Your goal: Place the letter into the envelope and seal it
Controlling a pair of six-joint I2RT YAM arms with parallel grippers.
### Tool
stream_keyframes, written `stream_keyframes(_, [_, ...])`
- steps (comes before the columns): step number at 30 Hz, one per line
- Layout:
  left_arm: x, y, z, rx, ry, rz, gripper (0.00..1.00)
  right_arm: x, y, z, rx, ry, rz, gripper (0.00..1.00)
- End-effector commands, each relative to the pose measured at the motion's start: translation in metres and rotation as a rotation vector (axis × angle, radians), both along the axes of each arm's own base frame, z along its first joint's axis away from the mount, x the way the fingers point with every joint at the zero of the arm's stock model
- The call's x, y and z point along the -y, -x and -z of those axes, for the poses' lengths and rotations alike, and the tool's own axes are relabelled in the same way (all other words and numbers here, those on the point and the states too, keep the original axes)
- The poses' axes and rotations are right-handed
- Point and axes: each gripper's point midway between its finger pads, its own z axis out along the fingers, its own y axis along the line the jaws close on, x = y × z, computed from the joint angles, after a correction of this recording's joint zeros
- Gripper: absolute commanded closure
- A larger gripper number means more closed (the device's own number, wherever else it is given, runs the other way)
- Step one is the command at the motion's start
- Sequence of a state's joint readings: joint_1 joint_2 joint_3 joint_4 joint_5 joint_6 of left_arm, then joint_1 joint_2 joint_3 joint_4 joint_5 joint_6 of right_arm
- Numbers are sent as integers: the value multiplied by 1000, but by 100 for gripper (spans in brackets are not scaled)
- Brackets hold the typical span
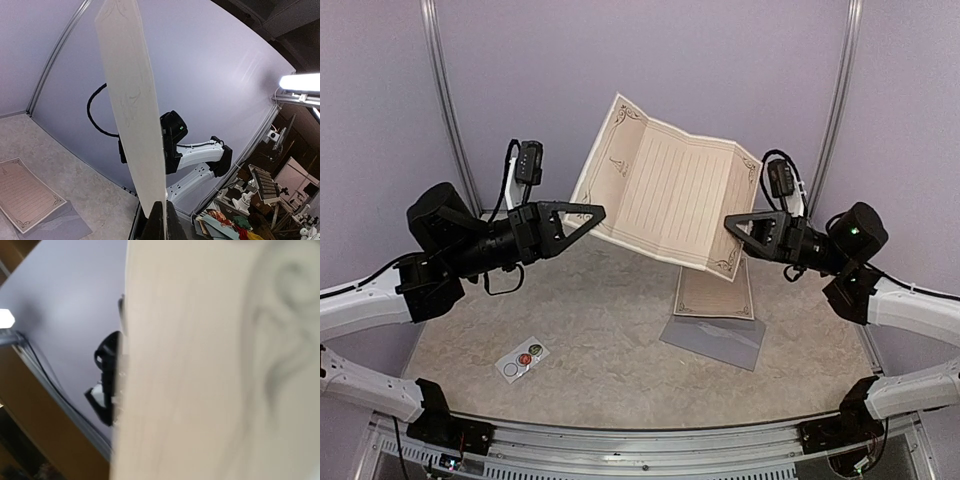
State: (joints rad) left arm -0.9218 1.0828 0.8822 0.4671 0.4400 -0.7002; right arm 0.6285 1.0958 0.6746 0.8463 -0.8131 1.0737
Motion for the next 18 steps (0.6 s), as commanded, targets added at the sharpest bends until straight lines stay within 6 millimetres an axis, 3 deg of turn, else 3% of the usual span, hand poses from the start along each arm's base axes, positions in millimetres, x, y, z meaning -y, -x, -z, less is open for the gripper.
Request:
stream_keyframes(1, [1,-6,-7,8,-27,-44,100,9,8,-24,51,-59,39,85])
stream_keyframes(3, [3,-6,-3,0,-41,-42,100,12,2,-21,34,-55,80,100])
stream_keyframes(4, [4,-7,-2,-5,-47,-44,95,13,1,-20,30,-55,95,100])
stream_keyframes(8, [1,-13,8,-24,-90,-87,43,16,-1,-20,42,-50,132,100])
stream_keyframes(10, [-8,-19,13,-30,-110,-145,32,16,-3,-20,45,-36,148,100])
stream_keyframes(13, [-31,-34,14,-46,-122,-258,23,14,0,-20,62,-16,129,100])
stream_keyframes(18, [-76,-78,35,-172,-123,-442,21,2,15,-26,118,48,2,100])
